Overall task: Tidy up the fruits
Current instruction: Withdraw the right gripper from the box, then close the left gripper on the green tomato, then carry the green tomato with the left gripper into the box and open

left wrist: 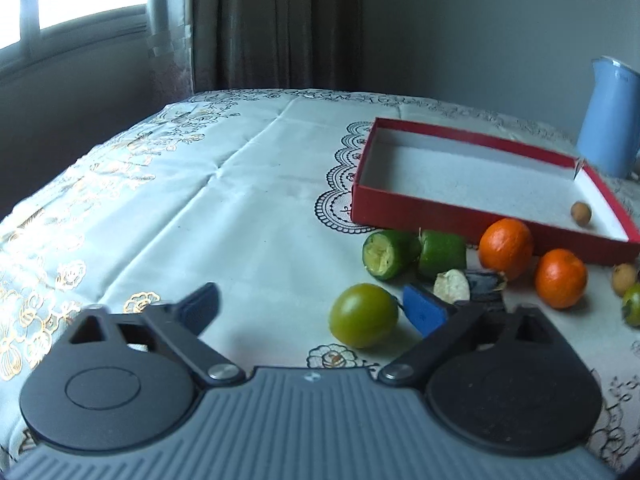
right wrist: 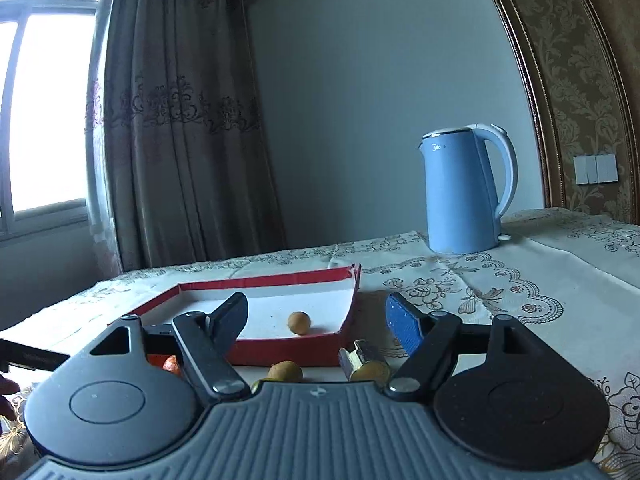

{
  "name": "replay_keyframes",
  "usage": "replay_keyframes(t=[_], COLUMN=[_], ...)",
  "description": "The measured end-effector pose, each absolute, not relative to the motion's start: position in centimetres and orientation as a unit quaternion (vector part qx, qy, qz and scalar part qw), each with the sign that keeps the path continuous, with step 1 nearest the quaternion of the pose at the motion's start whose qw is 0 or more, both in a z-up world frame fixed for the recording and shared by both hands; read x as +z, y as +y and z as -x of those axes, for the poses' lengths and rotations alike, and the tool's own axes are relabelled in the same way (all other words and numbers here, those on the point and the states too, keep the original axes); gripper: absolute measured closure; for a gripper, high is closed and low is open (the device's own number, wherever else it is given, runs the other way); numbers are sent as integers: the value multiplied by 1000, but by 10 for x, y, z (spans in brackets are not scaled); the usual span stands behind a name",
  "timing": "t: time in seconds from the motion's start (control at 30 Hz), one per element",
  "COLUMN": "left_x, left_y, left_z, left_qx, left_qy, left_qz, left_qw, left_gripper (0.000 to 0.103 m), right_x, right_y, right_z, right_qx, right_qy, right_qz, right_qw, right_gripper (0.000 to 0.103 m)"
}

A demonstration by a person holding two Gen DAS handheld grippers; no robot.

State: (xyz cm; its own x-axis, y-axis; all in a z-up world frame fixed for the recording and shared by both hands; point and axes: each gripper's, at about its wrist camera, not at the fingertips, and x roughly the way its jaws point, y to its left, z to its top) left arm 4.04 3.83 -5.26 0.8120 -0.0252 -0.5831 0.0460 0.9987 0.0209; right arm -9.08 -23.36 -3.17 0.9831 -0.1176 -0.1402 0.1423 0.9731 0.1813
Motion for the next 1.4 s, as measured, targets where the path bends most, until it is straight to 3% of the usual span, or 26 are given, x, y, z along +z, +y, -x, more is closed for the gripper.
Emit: replay_keyframes(t=[0.13, 0.3, 1.0, 1.4], left_x=[-58, -56, -50, -18], left_y=[35, 28, 26, 13], left_z=[-44, -42, -44, -40], left_qx=[-15, -46, -35, -44], left_qy=[311, 312, 322, 275], left_qz=[-29, -37, -20, -22], left_qw=[950, 948, 946, 960], left_gripper=[34, 71, 72, 72], right_x=[-32, -33, -29, -31], right_y=[-235, -236, -219, -210], right_z=[92, 94, 100, 96], right_qx=[-61, -57, -56, -74], right_qy=[58, 51, 42, 49], right_qz=[-102, -108, -93, -65], right_qw=[991, 991, 993, 994], right_gripper=[27, 27, 27, 27])
